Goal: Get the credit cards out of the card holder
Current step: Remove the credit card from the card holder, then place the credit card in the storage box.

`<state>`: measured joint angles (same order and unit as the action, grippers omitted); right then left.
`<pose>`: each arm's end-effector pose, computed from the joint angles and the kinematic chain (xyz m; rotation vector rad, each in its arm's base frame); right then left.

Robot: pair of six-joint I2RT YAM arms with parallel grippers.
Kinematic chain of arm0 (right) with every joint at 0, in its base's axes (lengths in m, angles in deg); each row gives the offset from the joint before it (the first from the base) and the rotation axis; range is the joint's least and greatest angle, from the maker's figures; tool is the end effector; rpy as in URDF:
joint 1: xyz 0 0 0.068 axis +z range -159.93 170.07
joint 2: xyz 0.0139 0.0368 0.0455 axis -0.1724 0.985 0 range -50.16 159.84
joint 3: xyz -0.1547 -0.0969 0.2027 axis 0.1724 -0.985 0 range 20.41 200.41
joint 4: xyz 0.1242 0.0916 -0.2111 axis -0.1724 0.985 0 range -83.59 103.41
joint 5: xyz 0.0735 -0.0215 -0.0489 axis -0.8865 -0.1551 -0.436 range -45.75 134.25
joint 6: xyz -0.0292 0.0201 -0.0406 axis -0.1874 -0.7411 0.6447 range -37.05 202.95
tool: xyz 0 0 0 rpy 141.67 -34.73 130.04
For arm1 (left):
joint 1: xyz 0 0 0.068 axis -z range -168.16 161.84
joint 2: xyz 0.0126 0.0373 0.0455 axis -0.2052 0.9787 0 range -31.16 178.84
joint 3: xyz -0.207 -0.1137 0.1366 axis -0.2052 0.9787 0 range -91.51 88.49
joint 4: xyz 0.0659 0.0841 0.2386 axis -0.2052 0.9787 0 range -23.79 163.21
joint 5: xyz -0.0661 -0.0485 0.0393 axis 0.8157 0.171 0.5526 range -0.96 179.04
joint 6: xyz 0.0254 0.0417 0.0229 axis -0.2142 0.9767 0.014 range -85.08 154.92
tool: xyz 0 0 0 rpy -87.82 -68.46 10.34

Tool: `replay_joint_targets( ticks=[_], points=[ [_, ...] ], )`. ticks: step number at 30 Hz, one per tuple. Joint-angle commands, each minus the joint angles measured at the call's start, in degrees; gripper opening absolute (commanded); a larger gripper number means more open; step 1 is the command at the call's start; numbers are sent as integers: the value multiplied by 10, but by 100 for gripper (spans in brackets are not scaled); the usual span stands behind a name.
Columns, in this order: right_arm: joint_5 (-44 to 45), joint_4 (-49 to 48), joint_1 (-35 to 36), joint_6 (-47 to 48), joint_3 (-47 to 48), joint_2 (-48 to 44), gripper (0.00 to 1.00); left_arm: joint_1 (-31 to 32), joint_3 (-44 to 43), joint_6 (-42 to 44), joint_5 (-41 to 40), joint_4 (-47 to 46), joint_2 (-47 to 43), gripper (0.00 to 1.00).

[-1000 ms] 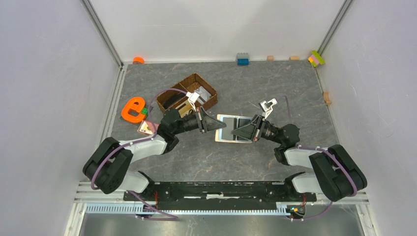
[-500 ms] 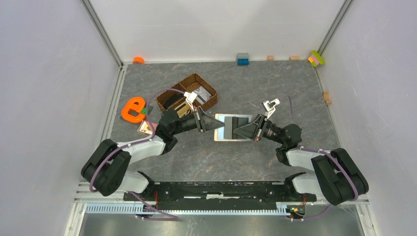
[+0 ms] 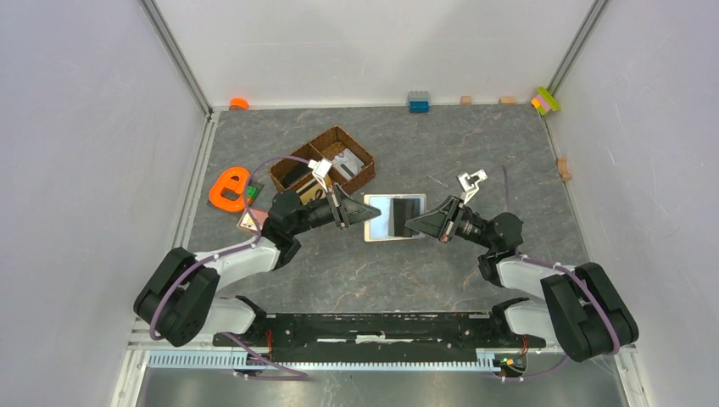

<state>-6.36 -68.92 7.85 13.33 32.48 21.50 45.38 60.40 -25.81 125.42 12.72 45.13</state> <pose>0.1875 0.0890 0.2094 -0.1766 1.6628 1.7791 0.2114 -0.1655 0.2368 0.1935 1.7746 -1.7256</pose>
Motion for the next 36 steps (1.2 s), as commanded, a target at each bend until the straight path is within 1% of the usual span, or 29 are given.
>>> replay_joint_targets(
  ticks=[1,8,11,14,17,20,24,27,30,33,36],
  points=[
    [14,31,-11,39,-2,-25,1,-7,8,7,-27,12,-38,10],
    [26,96,-19,77,1,-45,1,-15,19,20,-55,47,-62,7],
    [35,123,-20,94,3,-53,0,-18,26,36,-80,79,-96,5],
    [44,144,-20,109,5,-59,0,-18,27,74,-134,161,-152,3],
    [65,165,-20,123,4,-62,0,-19,40,96,-218,244,-223,2],
    [91,181,-19,130,5,-59,0,-19,49,109,-284,300,-290,2],
    [144,181,-7,115,6,-45,0,-19,48,119,-343,351,-361,2],
    [186,186,20,103,21,-31,0,-19,35,134,-379,396,-417,2],
    [265,227,71,101,47,-17,0,-19,29,141,-431,440,-482,2],
    [354,254,118,78,76,7,0,-19,32,141,-476,467,-548,2],
    [397,268,152,66,120,45,0,-19,30,146,-506,491,-608,2]
  ],
)
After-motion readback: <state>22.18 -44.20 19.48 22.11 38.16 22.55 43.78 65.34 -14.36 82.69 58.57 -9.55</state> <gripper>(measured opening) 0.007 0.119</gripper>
